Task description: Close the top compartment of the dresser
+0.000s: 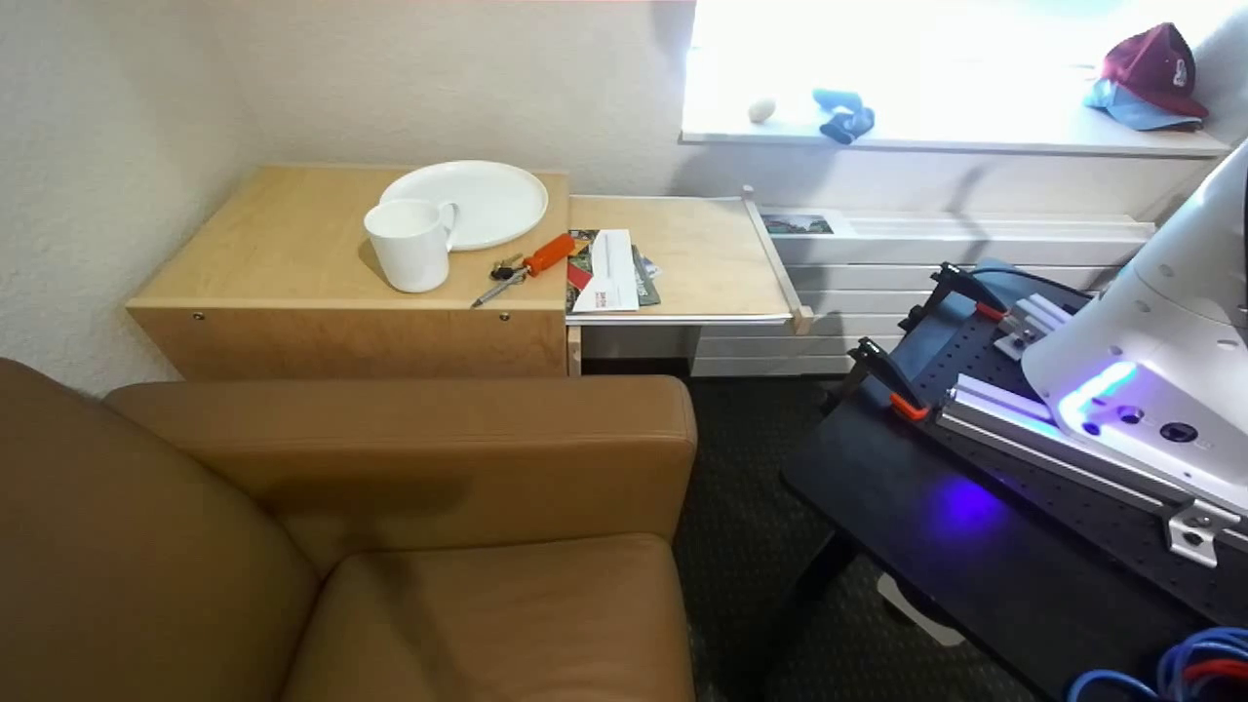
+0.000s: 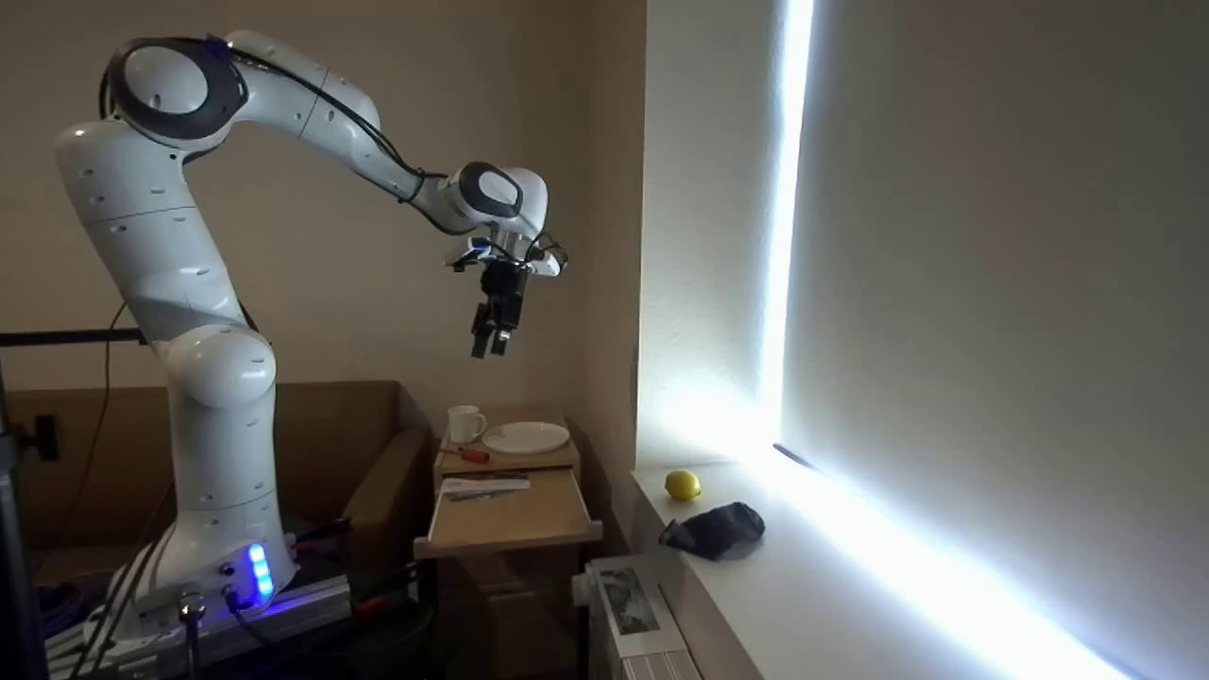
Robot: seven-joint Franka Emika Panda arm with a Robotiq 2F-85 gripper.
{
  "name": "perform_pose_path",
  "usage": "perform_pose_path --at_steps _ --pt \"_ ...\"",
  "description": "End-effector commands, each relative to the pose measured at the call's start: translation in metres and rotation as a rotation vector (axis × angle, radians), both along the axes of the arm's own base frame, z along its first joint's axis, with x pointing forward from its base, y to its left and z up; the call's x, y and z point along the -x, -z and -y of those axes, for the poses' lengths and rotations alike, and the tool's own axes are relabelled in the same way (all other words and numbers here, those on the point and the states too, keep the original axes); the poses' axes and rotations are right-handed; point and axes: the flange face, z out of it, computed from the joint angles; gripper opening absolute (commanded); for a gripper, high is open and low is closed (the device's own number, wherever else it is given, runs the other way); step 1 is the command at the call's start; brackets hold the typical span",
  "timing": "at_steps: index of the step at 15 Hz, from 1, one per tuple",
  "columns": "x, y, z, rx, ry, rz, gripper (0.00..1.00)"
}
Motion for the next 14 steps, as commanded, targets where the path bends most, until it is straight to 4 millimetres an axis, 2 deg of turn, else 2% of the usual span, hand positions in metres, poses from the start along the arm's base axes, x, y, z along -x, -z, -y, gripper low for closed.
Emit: perform_pose_path --at_steps 1,2,3,6,7,10,14 --pt "0.020 0.014 0.027 0.007 0.081 0.005 1.00" --pt "0.017 -0.005 0.032 -0.035 0.114 0.056 1.00" --pt "0.014 0.013 0.023 -0.007 0.070 -0.012 1.00" --pt "0.016 -0.003 0.032 -0.024 0.102 0.037 1.00" --pt "0.010 0.005 0.030 0.038 0.105 0.090 1.00" --pt "-0.002 0.058 0.040 0.204 0.098 0.165 1.00" --pt "0.002 0.137 0.060 0.322 0.156 0.133 1.00"
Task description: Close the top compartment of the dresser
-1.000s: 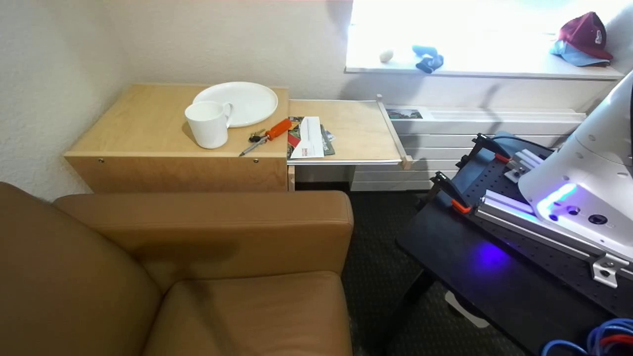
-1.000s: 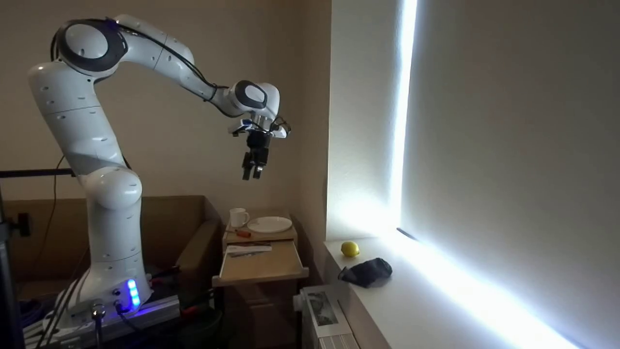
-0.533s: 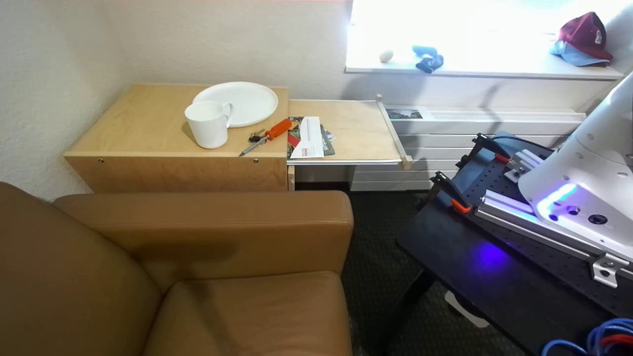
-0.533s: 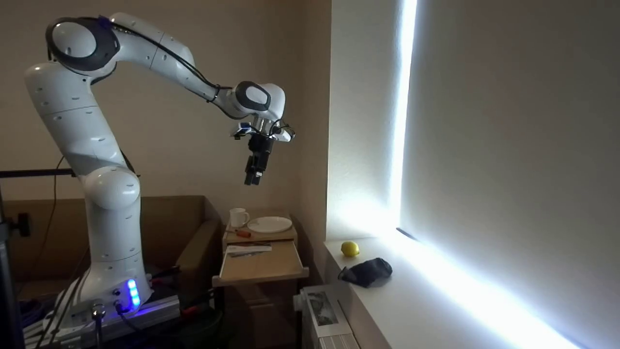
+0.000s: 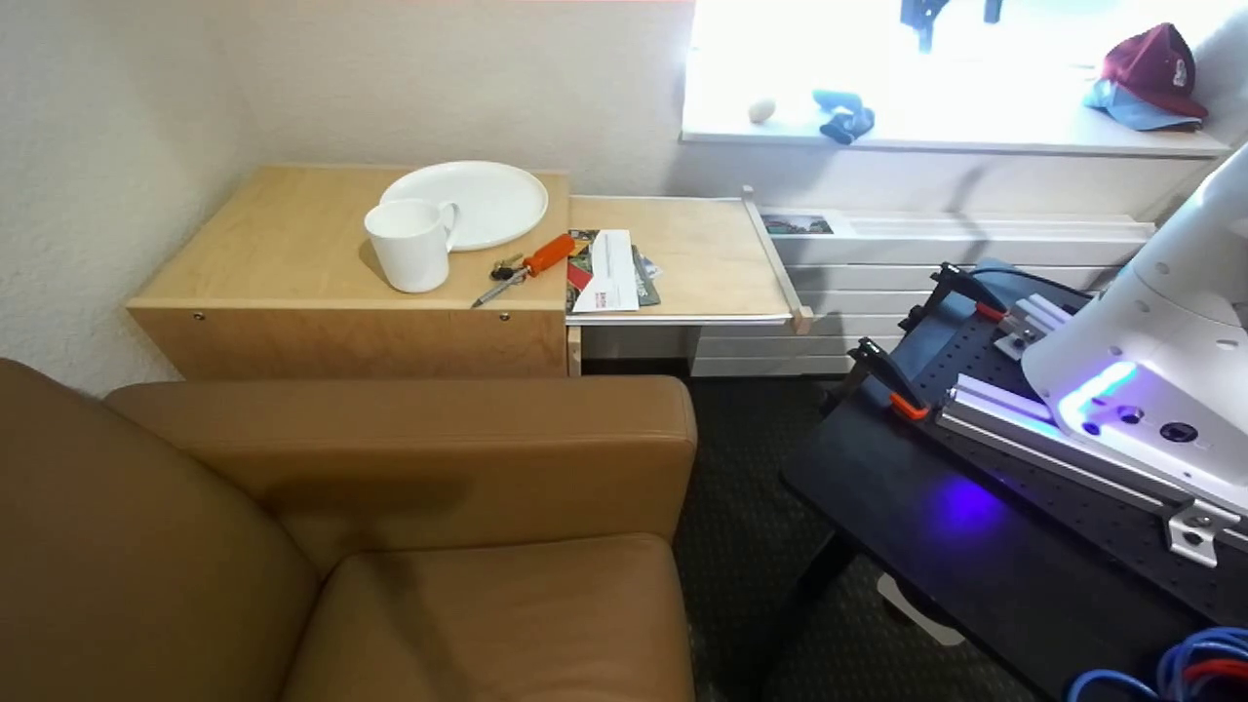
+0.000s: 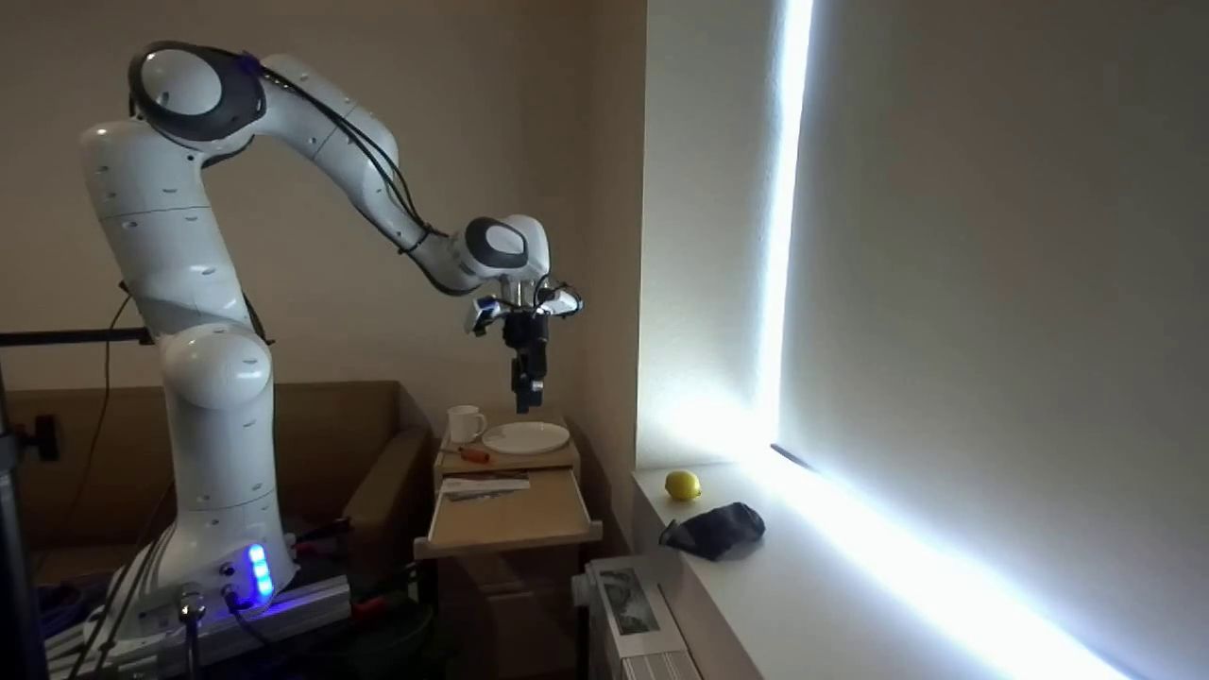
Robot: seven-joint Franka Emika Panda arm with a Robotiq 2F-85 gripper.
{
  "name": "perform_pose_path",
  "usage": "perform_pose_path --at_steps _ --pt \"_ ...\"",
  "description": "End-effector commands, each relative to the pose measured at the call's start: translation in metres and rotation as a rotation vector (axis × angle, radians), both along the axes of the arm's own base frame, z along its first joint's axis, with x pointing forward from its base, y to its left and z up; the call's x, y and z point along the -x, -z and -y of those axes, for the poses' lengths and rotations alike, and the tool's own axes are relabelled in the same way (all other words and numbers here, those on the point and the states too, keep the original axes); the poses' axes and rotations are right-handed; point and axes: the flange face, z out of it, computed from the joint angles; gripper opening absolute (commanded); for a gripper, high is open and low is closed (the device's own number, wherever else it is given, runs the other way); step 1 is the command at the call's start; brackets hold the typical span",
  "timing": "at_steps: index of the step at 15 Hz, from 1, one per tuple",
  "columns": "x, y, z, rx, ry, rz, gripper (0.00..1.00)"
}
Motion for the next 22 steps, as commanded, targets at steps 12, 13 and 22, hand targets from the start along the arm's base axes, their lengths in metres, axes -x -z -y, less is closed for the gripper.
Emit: perform_pose_path --at_steps 12,13,22 --pt "0.011 0.133 0.013 -0.099 0.154 -0.224 1.00" --pt "0.007 0.148 0.010 -0.080 0.182 -0.204 1.00" --pt "-0.017 0.266 -0.022 0.001 0.346 -0.075 1.00"
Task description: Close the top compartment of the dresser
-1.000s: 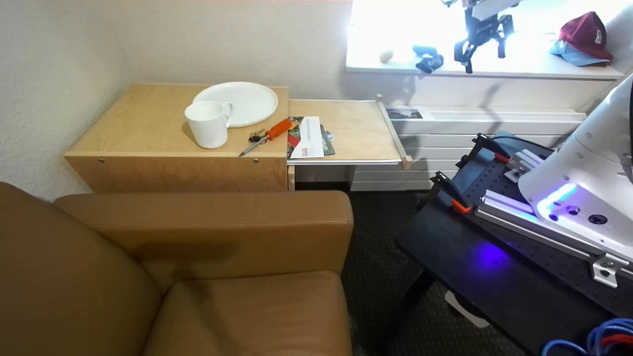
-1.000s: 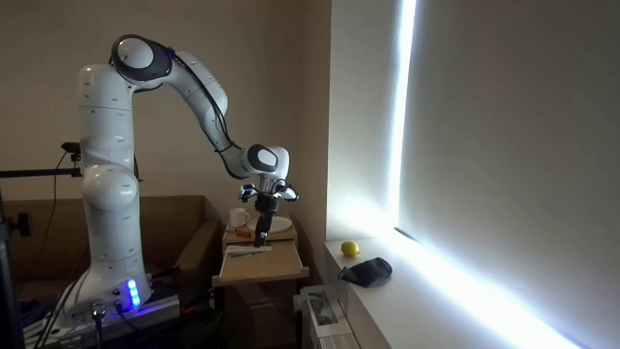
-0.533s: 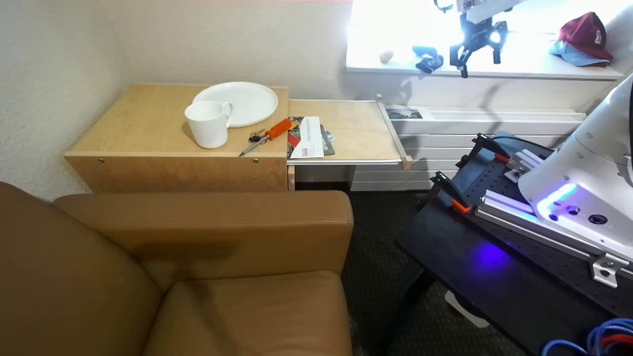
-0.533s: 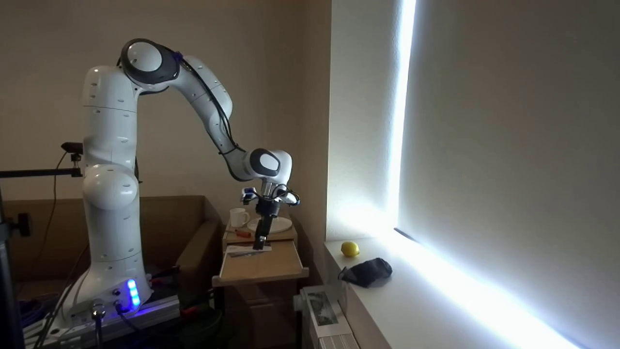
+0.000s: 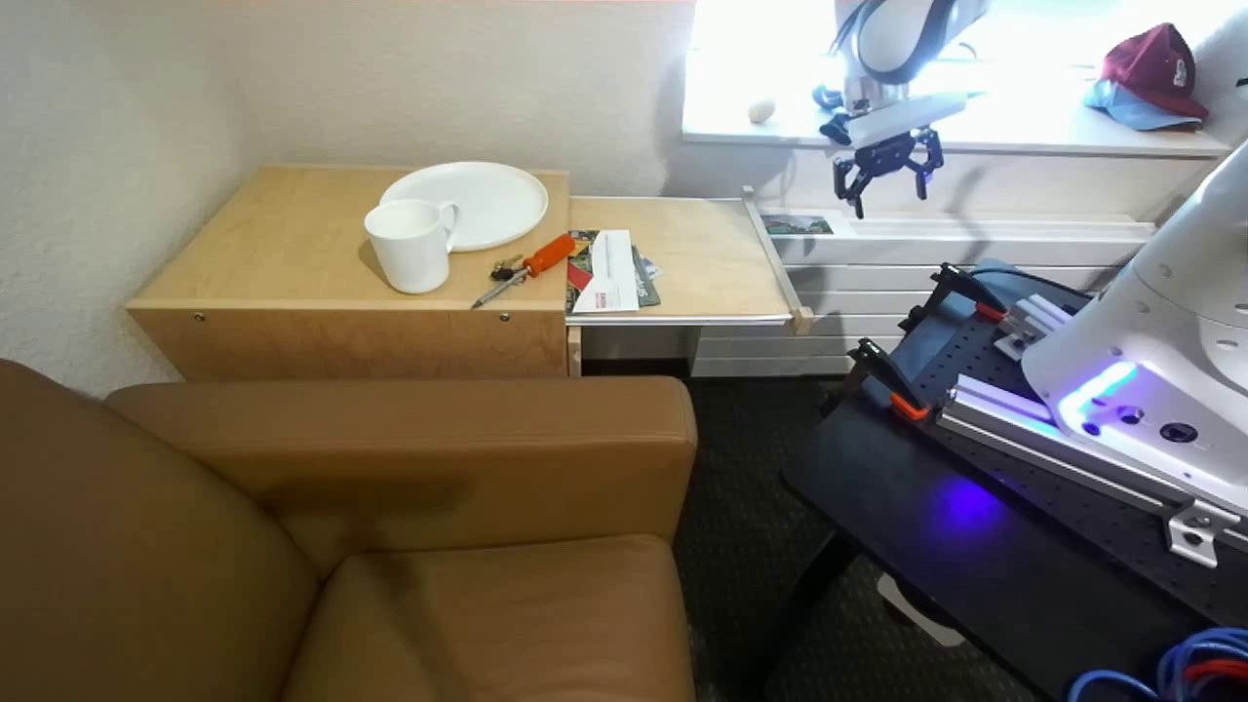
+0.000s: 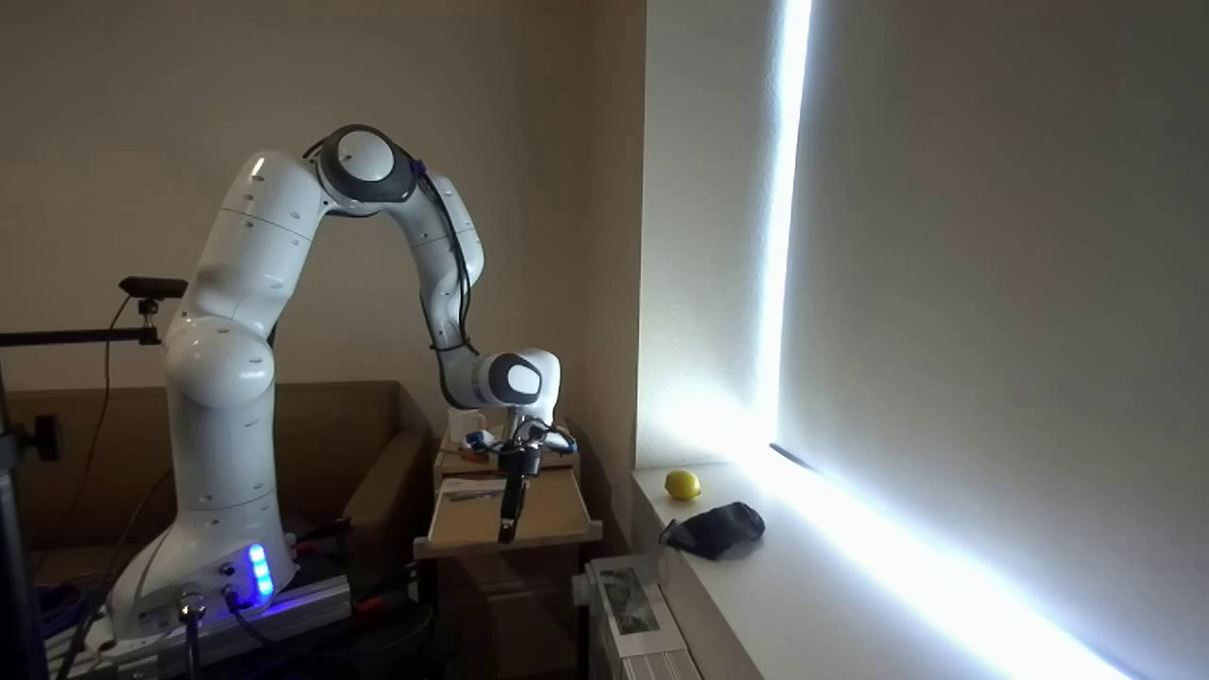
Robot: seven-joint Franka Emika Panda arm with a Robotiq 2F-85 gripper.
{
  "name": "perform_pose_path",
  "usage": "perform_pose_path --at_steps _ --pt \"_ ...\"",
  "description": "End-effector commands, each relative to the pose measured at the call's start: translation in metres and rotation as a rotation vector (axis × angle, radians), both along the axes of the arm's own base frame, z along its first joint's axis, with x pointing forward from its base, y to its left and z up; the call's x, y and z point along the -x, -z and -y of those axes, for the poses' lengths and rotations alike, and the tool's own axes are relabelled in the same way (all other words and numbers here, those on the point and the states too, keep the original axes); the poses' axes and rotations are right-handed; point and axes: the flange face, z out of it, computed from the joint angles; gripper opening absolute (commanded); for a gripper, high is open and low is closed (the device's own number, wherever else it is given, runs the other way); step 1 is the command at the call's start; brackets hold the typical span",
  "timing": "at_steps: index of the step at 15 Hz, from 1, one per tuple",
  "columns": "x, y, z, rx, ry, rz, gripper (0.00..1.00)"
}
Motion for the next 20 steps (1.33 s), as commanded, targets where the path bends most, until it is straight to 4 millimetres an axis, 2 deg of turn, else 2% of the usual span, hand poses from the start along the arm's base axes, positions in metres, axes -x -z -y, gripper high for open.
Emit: perform_pose_path --at_steps 1,5,9,11,13,20 --pt "-0.015 0.036 -0.012 0.039 0.027 0.024 1.00" --pt "-0.028 0.058 -0.040 0.099 -0.025 -0.014 1.00" --pt "-0.029 0.057 -0.051 0.082 -0.039 -0.018 1.00" --pt "-0.031 0.062 -0.048 0.091 -0.024 -0.021 1.00" --pt "-0.036 0.076 -0.044 0.082 0.031 0.039 1.00" --pt "-0.050 0.103 -0.042 0.004 0.194 0.262 1.00"
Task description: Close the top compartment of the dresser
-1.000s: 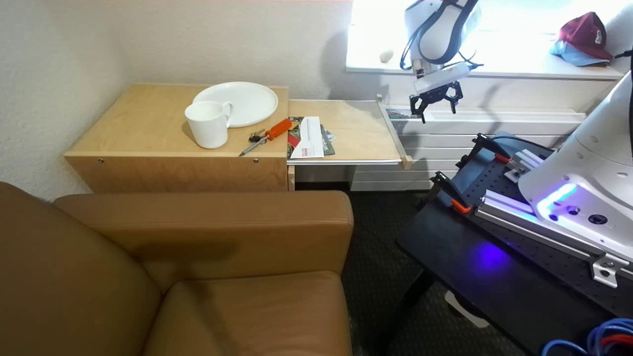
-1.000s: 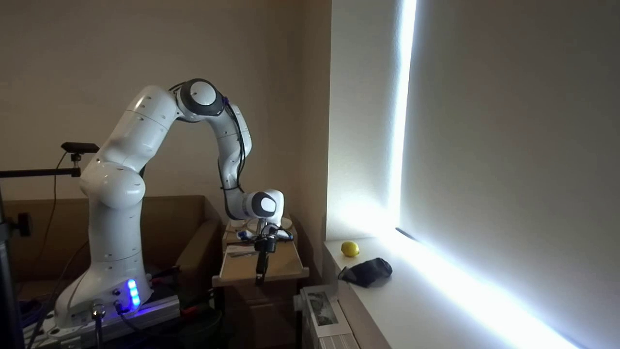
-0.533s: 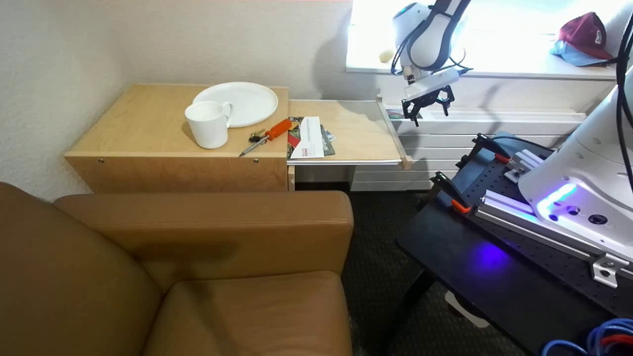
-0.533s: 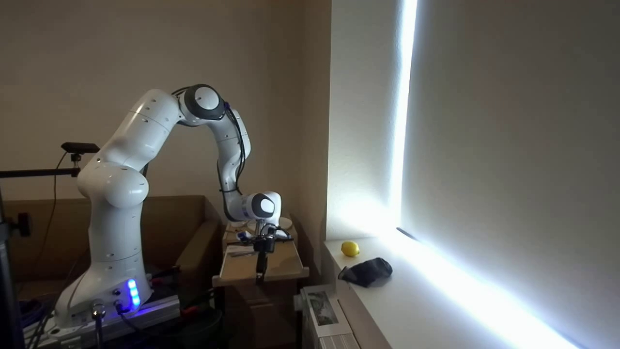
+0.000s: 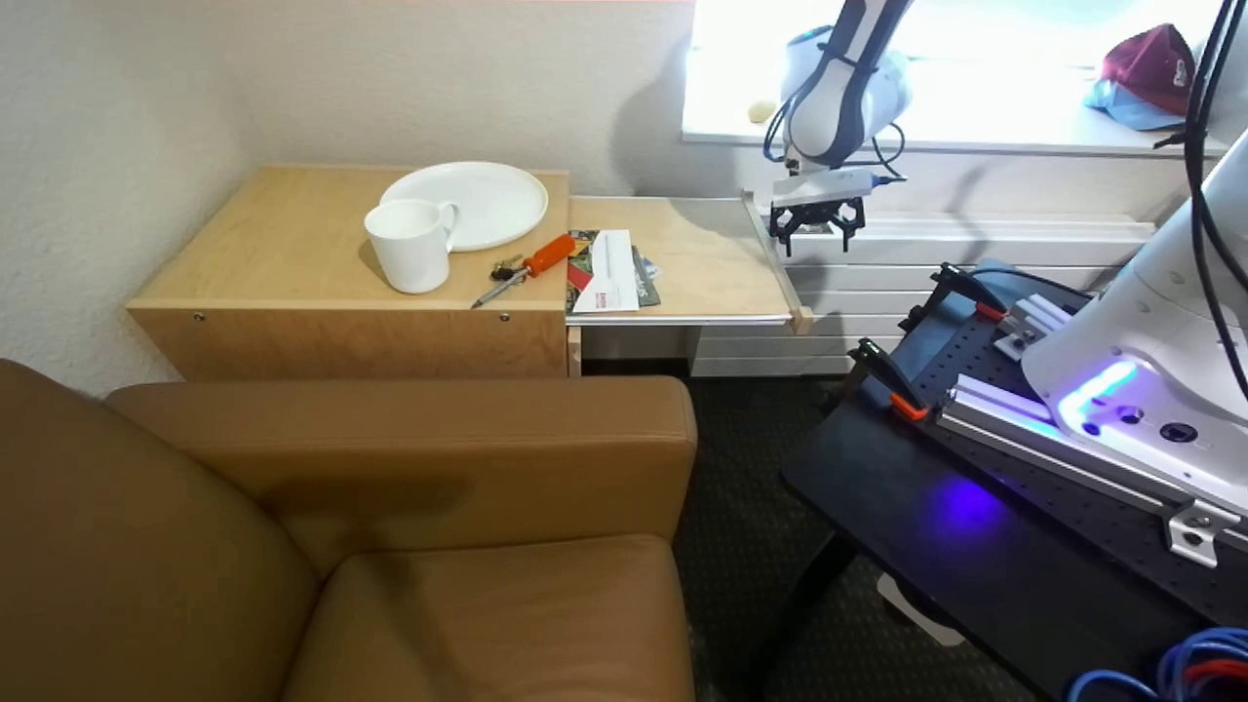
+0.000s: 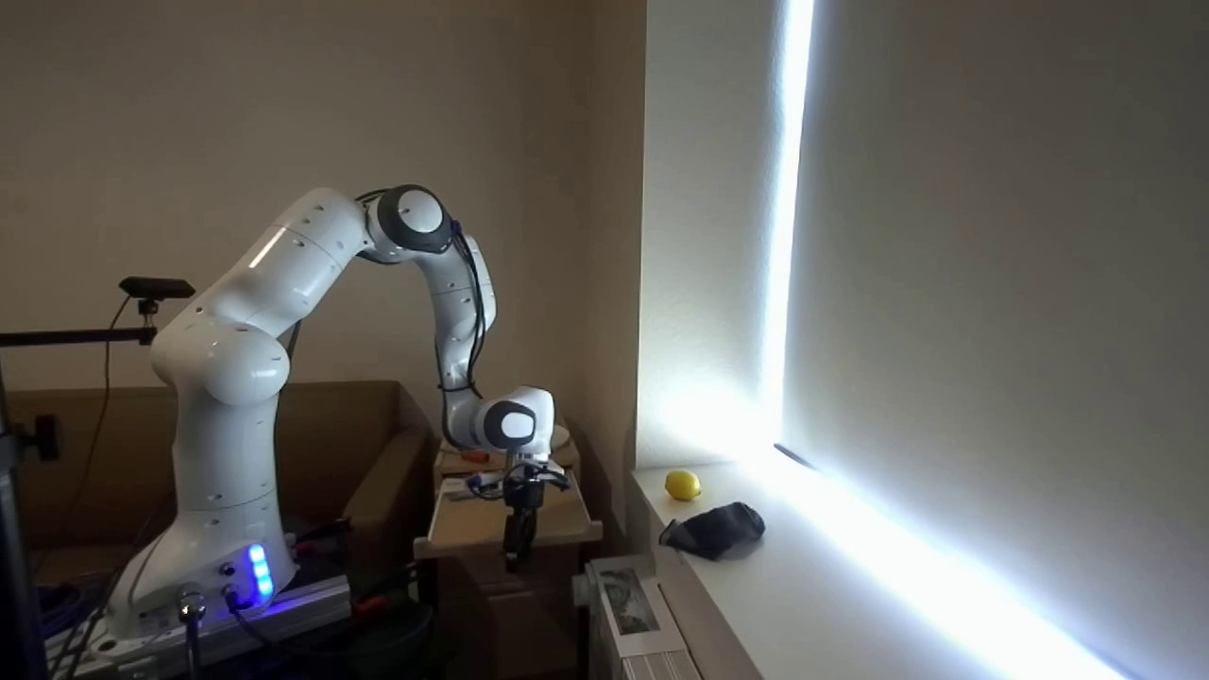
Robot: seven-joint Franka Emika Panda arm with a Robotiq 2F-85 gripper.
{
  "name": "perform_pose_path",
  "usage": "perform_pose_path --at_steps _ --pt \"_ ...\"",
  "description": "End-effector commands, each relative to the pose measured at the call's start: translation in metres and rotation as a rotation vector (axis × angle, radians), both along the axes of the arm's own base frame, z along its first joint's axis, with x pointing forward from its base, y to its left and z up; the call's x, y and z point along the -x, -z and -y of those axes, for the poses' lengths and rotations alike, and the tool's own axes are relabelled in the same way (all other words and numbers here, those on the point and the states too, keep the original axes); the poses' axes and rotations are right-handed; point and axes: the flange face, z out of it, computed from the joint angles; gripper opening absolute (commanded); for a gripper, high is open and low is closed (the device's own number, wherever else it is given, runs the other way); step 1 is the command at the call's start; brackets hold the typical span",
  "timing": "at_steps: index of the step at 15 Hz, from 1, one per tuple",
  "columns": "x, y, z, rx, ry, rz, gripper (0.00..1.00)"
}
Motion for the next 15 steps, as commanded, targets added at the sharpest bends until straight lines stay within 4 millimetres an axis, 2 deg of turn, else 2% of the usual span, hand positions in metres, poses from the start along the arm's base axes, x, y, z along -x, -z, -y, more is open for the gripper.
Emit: perform_pose_path --at_steps 1,4,8,12,15 --pt "-0.006 0.015 0.001 -0.048 0.039 0.089 1.00" --pt "-0.011 0.018 -0.010 -0.170 0.039 0.085 1.00" --pt "-0.019 0.021 -0.039 -0.343 -0.018 0.062 1.00" --pt "-0.026 0.022 -0.077 -0.327 -0.106 0.059 1.00" --pt "-0.026 0.016 -0.114 -0.300 -0.176 0.074 1.00"
